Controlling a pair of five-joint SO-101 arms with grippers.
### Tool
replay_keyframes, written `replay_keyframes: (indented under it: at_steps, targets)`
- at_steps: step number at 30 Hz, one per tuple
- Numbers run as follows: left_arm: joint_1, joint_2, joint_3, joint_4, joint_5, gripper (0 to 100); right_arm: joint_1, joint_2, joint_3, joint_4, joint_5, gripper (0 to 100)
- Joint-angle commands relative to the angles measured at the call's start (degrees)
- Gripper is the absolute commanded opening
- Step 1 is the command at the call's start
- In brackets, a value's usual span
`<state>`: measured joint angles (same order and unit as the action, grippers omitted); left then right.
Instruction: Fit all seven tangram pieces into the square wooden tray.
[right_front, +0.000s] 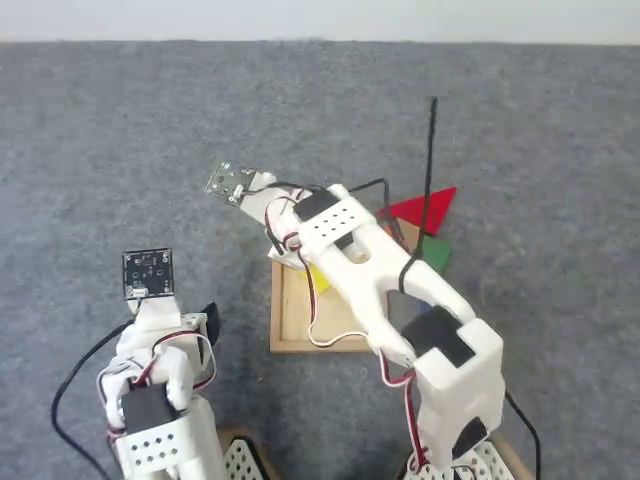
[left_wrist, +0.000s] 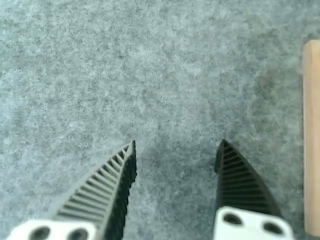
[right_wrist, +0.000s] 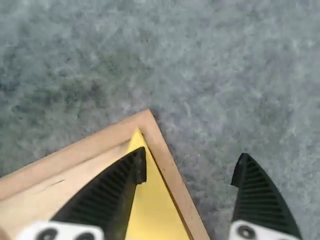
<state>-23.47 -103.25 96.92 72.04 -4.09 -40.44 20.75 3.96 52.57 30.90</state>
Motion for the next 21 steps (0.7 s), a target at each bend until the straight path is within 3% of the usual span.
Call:
replay_keyframes:
  at_steps: [1, 14, 21]
  targets:
    - [-0.26, -0.88, -0.48, 0.26, 0.53, 24, 0.84, -0.22, -0.35, 0.75, 1.41, 26.8]
    - [-0.26, -0.88, -0.48, 0.26, 0.53, 24, 3.91, -1.27, -1.32, 2.68, 3.6, 26.8]
    - [-0.26, -0.88, -0.48, 0.26, 0.53, 24, 12.18, -20.18, -1.85, 13.05, 2.37, 26.8]
